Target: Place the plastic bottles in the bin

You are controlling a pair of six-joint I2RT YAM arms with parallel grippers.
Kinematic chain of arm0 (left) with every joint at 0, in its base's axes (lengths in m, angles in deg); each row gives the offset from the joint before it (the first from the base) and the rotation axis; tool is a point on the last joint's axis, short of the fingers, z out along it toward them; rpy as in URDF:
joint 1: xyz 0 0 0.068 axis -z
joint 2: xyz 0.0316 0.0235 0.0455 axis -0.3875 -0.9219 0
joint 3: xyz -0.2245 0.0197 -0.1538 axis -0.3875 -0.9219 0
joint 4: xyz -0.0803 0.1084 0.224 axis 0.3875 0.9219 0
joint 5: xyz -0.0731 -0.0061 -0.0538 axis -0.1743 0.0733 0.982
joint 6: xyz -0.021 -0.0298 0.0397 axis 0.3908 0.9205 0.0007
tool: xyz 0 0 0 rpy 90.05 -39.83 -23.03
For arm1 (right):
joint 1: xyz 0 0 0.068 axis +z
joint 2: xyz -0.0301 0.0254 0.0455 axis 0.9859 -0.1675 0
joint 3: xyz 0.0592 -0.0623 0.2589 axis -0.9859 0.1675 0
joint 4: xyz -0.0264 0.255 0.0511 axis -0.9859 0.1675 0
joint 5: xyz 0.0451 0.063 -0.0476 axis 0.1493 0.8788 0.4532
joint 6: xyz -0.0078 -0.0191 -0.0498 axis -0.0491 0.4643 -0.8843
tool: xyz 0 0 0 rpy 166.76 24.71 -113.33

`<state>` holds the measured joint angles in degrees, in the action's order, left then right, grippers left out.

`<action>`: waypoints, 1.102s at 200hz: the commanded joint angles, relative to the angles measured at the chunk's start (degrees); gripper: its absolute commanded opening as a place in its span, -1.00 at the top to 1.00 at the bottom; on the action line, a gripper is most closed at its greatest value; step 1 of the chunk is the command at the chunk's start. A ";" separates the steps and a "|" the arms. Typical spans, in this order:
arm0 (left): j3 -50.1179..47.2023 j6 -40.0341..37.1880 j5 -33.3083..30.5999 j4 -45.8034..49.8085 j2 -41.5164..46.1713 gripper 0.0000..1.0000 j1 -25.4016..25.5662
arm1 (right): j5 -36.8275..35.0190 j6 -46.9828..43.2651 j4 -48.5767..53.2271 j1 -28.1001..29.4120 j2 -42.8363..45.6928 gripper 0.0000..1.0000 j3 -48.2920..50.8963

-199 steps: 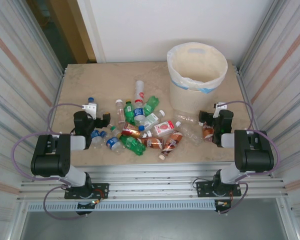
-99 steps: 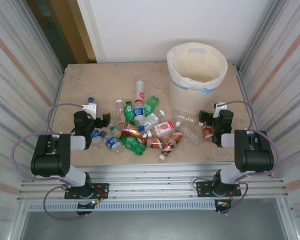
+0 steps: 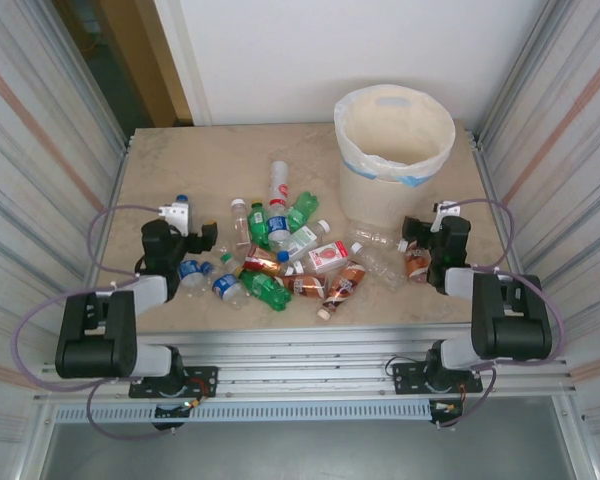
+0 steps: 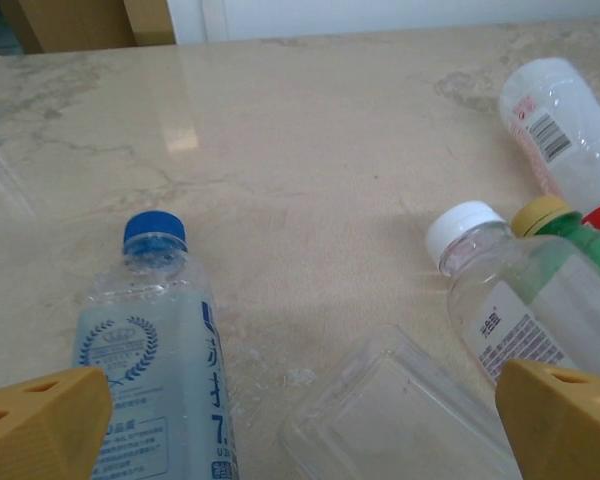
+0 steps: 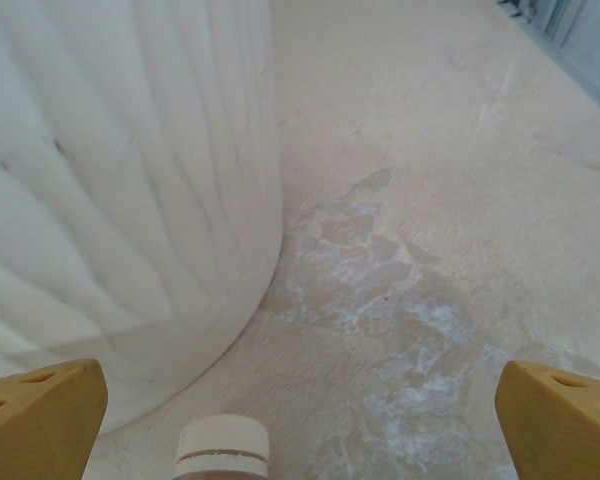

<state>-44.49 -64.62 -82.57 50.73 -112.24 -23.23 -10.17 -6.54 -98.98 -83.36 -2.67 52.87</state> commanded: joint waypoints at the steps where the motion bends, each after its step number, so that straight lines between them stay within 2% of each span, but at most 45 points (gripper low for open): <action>1: 3.07 1.62 -1.80 6.86 4.68 -0.98 -0.69 | -3.53 2.61 3.53 -0.59 4.09 -0.96 -0.98; 35: 8.61 6.36 -5.89 19.46 8.99 -0.98 -0.89 | -6.61 2.06 9.61 -0.84 10.58 -0.96 -1.36; 70: 17.40 14.34 -8.08 35.30 9.10 -0.98 -2.58 | -7.87 2.87 20.08 -2.20 18.76 -0.96 -3.92; 93: 23.63 21.15 -4.33 45.72 6.14 -0.98 -6.45 | -9.20 4.68 27.02 -2.36 23.67 -0.96 -5.46; 108: 26.83 22.87 -0.28 50.67 3.10 -0.97 -8.98 | -11.02 7.47 33.80 -2.36 26.09 -0.96 -8.27; 115: 28.15 22.99 2.05 52.36 1.72 -0.98 -9.77 | -11.64 8.51 37.54 -2.40 26.48 -0.96 -9.98; 128: 30.18 22.84 2.73 55.43 -0.65 -0.98 -10.03 | -11.58 9.30 42.77 -2.27 26.78 -0.96 -12.84; 159: 31.70 21.46 3.41 58.15 -4.82 -0.98 -10.03 | -12.29 10.04 48.45 -0.49 27.42 -0.96 -16.35; 182: 33.14 20.35 3.93 59.92 -8.05 -0.98 -9.80 | -14.77 11.22 50.88 1.54 27.60 -0.96 -18.57; 220: 36.96 18.89 0.95 63.33 -12.88 -0.98 -8.32 | -17.25 12.30 52.82 4.09 26.98 -0.96 -21.11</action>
<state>-11.01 -44.40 -80.52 110.13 -123.34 -32.49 -24.18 3.62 -49.63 -80.59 23.77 34.69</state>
